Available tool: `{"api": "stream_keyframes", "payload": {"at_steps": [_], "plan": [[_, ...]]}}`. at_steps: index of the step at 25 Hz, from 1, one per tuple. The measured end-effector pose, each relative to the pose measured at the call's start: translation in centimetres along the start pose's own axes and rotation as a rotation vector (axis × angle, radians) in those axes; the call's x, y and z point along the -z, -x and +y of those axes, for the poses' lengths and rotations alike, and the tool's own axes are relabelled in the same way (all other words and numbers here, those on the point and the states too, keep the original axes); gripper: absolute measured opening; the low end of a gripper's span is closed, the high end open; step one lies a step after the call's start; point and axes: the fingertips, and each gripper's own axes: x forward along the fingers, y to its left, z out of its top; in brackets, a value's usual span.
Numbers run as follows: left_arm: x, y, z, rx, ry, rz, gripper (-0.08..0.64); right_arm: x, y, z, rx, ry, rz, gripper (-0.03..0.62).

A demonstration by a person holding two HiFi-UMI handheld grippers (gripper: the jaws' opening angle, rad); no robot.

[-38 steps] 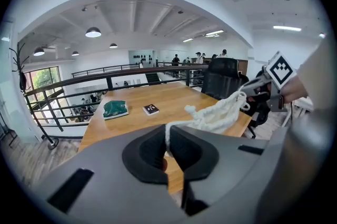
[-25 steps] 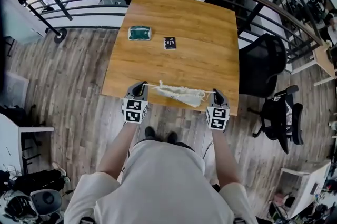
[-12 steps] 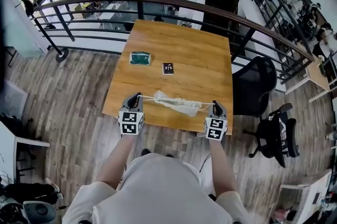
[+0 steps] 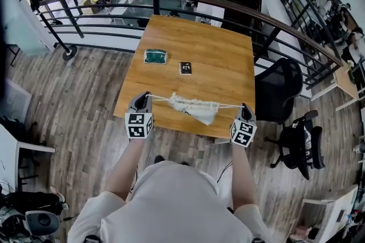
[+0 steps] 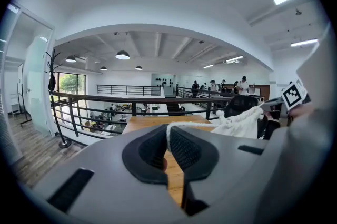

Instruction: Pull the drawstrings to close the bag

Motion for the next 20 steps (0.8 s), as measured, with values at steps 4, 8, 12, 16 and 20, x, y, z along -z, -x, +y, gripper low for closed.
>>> {"api": "stream_keyframes", "payload": {"at_steps": [4, 8, 12, 16, 20], "plan": [[0.1, 0.4, 0.8, -0.02, 0.032, -0.001, -0.008, 0.3, 0.1, -2.8, 0.045, -0.066, 0.003, 0.006], [0.0, 0.5, 1.6, -0.033, 0.025, -0.001, -0.006, 0.2, 0.3, -3.7, 0.057, -0.033, 0.001, 0.006], [0.0, 0.6, 2.7, -0.059, 0.029, 0.004, -0.006, 0.0, 0.3, -4.2, 0.074, -0.015, -0.001, 0.006], [0.2, 0.8, 4.2, -0.099, 0.045, 0.015, -0.006, 0.2, 0.2, -5.2, 0.095, -0.023, 0.002, 0.006], [0.5, 0.9, 4.7, -0.115, 0.052, 0.018, -0.006, 0.9, 0.2, -6.5, 0.119, -0.028, 0.007, 0.006]]}}
